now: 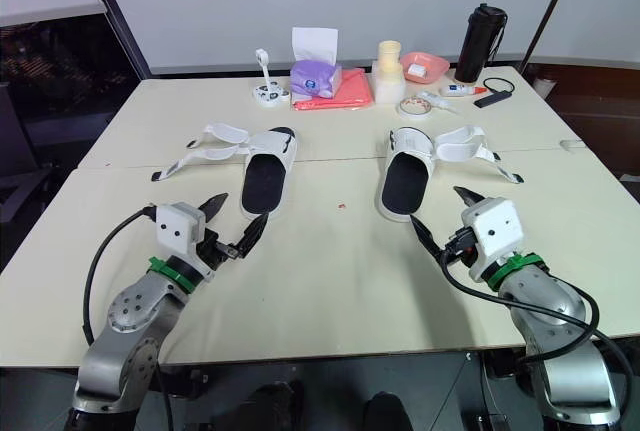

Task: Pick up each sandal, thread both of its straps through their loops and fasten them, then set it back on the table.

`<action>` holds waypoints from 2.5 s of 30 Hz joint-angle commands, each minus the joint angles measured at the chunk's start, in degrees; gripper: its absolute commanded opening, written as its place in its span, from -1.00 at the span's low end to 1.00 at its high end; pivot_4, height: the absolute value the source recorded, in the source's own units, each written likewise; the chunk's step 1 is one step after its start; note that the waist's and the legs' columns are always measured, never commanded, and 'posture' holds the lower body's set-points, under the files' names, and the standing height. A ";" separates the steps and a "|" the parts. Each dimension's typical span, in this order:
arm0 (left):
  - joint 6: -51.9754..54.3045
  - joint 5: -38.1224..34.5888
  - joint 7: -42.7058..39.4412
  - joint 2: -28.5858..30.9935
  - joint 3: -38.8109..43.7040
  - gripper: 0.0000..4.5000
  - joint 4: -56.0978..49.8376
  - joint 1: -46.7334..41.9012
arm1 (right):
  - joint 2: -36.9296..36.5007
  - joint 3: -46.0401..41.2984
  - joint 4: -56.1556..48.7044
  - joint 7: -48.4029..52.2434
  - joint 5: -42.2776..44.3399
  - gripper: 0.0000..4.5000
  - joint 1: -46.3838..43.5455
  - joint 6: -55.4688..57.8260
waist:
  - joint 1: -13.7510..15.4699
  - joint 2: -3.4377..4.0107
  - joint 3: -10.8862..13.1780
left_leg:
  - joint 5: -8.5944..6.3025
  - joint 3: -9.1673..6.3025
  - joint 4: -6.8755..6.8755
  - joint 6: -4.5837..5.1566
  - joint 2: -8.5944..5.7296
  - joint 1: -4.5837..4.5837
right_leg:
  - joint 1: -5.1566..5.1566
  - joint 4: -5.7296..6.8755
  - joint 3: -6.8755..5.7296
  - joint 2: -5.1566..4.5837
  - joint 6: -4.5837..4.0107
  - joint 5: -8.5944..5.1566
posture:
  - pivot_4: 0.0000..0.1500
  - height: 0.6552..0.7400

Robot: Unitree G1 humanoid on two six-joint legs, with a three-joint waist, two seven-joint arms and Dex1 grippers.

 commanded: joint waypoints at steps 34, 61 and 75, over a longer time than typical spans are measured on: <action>-7.95 7.95 6.13 -0.82 1.60 1.00 9.98 -8.71 | 3.89 31.98 85.63 -21.43 -38.05 0.99 -62.60 -20.29 | -2.00 0.00 0.03 | 0.28 -0.01 -0.19 -0.43 -0.19 -0.13 | -0.27 0.16 0.02 0.03 0.00 0.04 | 1.00 1.00; -4.94 3.61 0.57 -1.10 1.17 1.00 8.91 -7.25 | 1.58 33.29 90.64 -23.42 -39.47 -0.97 -64.93 -45.80 | -3.22 0.12 0.10 | 0.39 0.02 -0.27 -0.61 -0.19 -0.17 | -0.56 0.43 0.24 0.13 -0.02 0.05 | 1.00 1.00; -6.28 2.45 -4.28 1.23 1.97 1.00 14.69 -12.59 | -18.20 33.71 52.03 12.69 -22.37 -0.97 -45.19 -81.22 | -3.16 0.18 0.17 | 0.29 0.02 -0.08 -0.44 0.18 -0.08 | -0.38 0.41 0.25 0.53 -0.15 0.15 | 1.00 1.00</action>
